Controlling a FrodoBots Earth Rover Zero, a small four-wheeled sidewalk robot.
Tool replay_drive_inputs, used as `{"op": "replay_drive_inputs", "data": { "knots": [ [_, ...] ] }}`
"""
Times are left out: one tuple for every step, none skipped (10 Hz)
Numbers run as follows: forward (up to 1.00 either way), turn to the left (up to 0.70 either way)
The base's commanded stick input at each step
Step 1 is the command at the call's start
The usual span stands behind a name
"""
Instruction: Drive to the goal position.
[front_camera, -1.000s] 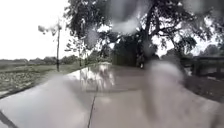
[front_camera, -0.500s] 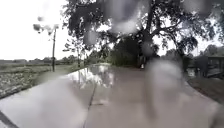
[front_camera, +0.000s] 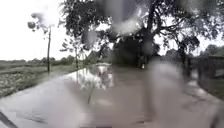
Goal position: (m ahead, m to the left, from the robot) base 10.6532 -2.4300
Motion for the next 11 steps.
{"op": "replay_drive_inputs", "data": {
  "knots": [
    [0.85,0.00],
    [0.85,0.00],
    [0.85,0.00],
    [0.85,0.00],
    [0.85,0.00],
    [0.85,0.00],
    [0.85,0.00],
    [0.85,0.00],
    [0.85,0.00],
    [0.85,0.00],
    [0.85,0.00]
  ]
}}
